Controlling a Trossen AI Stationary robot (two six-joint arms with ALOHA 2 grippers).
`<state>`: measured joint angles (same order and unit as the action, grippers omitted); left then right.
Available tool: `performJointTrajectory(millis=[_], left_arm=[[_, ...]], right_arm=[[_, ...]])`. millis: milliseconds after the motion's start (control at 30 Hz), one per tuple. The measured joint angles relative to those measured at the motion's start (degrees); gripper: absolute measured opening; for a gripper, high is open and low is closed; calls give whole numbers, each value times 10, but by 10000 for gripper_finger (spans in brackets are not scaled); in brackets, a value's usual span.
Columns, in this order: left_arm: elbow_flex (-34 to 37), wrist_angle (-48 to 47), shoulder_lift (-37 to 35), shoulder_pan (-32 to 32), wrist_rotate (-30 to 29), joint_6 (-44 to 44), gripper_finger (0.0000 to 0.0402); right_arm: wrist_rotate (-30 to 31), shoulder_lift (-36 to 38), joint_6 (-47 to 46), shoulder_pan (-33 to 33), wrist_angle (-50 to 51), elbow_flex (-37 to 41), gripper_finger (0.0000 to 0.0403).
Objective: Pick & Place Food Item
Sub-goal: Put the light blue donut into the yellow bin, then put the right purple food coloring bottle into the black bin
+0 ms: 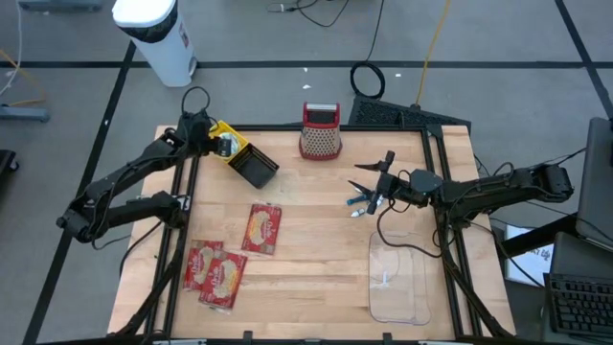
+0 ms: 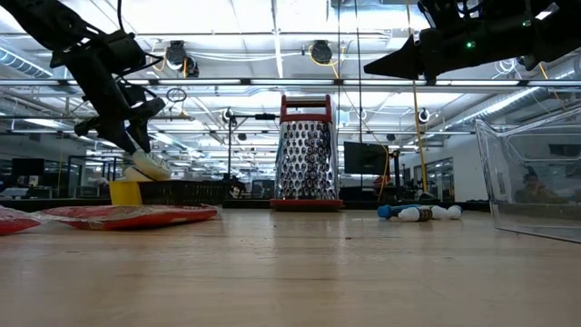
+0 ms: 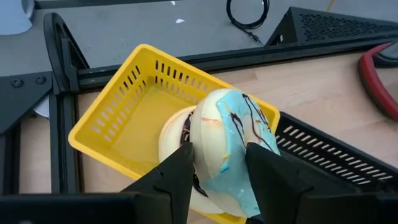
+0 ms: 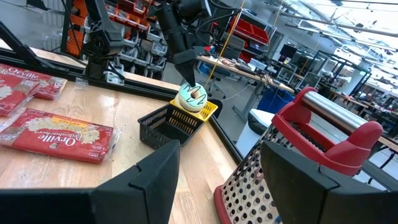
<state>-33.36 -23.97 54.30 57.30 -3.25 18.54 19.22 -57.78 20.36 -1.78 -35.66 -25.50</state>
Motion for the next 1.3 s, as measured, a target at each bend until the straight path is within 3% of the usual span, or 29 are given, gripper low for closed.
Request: performJointTrajectory(millis=[133,433,633,900,1100,1300], left_arm=[[0,2,0,0,-2,17,168],[0,1,0,0,1,21,297],[-14,-6,-1,0,2,26,347],[-101,-78,-12,-5,4,14,353],[-161,-80,-48,-45,89,21,339],[-169,12,-107,-116,152,21,338]], right_arm=[[0,0,0,0,1,0,212],[0,0,0,0,4,0,212],[0,0,0,0,4,0,212],[0,0,0,0,4,0,212],[0,0,0,0,4,0,212],[0,0,-1,0,4,0,212]])
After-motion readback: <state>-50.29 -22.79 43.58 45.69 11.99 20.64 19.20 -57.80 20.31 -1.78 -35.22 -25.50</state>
